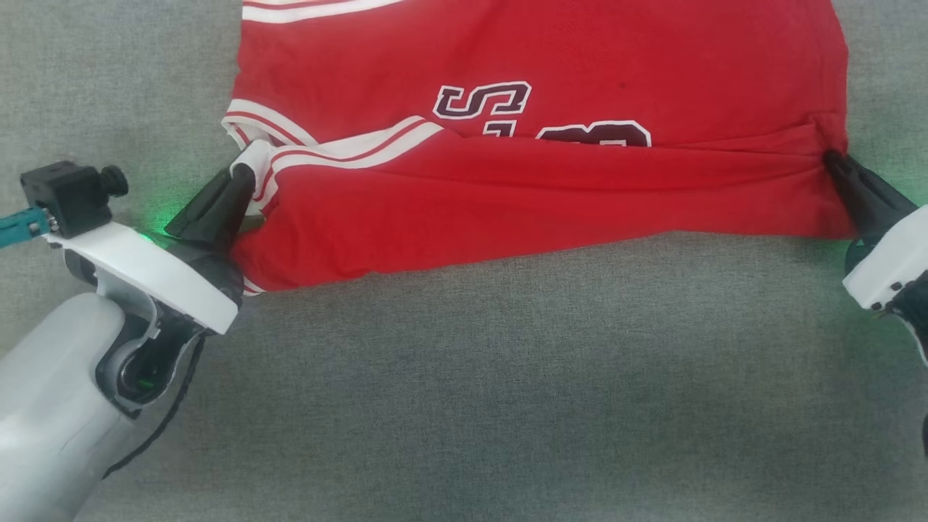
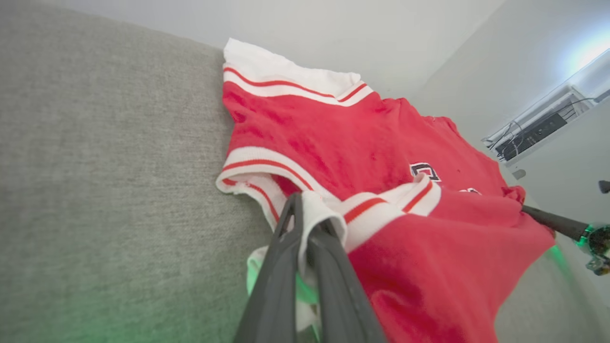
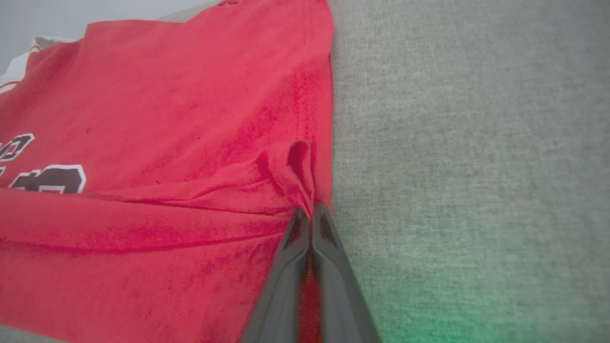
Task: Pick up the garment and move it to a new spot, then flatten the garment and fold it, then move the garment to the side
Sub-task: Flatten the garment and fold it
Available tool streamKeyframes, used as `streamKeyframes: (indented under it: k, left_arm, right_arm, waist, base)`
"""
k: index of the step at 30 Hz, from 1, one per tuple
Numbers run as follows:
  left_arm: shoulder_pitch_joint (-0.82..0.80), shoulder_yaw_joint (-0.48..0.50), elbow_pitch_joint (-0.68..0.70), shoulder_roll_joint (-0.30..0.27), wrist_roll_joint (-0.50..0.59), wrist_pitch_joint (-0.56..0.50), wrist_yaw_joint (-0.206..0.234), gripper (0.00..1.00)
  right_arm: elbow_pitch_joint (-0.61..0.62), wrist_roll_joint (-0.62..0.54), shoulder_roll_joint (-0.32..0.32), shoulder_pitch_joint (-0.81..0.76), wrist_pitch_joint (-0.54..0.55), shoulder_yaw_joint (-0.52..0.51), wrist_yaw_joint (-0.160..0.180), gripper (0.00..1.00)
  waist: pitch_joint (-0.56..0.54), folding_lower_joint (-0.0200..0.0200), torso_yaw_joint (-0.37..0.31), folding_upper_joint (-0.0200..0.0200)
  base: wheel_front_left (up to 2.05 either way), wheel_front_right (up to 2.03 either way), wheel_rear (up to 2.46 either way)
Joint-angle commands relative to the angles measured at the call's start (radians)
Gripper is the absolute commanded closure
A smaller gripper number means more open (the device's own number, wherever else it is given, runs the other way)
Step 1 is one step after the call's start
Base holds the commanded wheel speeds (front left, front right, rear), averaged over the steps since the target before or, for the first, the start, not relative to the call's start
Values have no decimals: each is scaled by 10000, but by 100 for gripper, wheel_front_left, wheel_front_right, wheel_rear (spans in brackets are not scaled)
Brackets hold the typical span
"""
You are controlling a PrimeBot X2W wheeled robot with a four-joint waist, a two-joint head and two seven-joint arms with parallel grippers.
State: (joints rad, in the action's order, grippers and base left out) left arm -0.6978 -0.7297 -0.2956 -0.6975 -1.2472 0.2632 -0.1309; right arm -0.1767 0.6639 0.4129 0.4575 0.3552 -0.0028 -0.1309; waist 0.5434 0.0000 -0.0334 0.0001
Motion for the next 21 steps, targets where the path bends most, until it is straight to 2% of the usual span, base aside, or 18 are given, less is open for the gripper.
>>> streamKeyframes:
  k: [1, 2, 3, 9, 12, 15, 18, 21]
  left_arm:
    - [65, -111, -251, -12, 80, 9, 14, 56]
    - [18, -151, -302, -26, 231, 12, 21, 24]
    - [-41, -202, -283, -44, 355, 15, 22, 1]
    - [-403, -990, -68, -817, 891, -25, 14, 0]
    - [-613, -1334, 195, -1385, 1003, -527, 14, 0]
    - [-872, -1527, 587, -1844, 831, -1530, 14, 0]
    - [-1062, -1738, 1188, -2207, 499, -2849, 229, 0]
    - [-1086, -2019, 1774, -2330, -101, -4302, 572, 0]
  right_arm:
    - [-233, -84, -39, -47, -71, 143, 4, 62]
    - [-281, -116, 38, -29, -259, 223, 4, 36]
    - [-352, -150, 107, -29, -457, 257, 4, 2]
    - [-544, -282, 394, -236, -1155, 428, 3, 0]
    - [-449, -240, 453, -371, -1334, 392, 3, 0]
    - [-302, -185, 461, -529, -1396, 285, 3, 0]
    - [-147, -136, 428, -667, -1374, 221, 3, 0]
    - [-2, -172, 343, -739, -1317, 245, 1, 0]
  waist:
    - [-83, 0, 17, -1]
    - [-175, 0, 32, -1]
    - [-291, 0, 43, -1]
    - [-1216, 0, 72, -1]
    - [-1697, 0, 77, -1]
    - [-2080, 0, 102, -1]
    - [-2298, 0, 101, -1]
    - [-2369, 0, 65, -1]
  base:
    - [0, 0, 0]
    - [0, 0, 0]
    - [0, 0, 0]
    - [0, 0, 0]
    - [0, 0, 0]
    - [0, 0, 0]
    - [0, 0, 0]
    - [0, 0, 0]
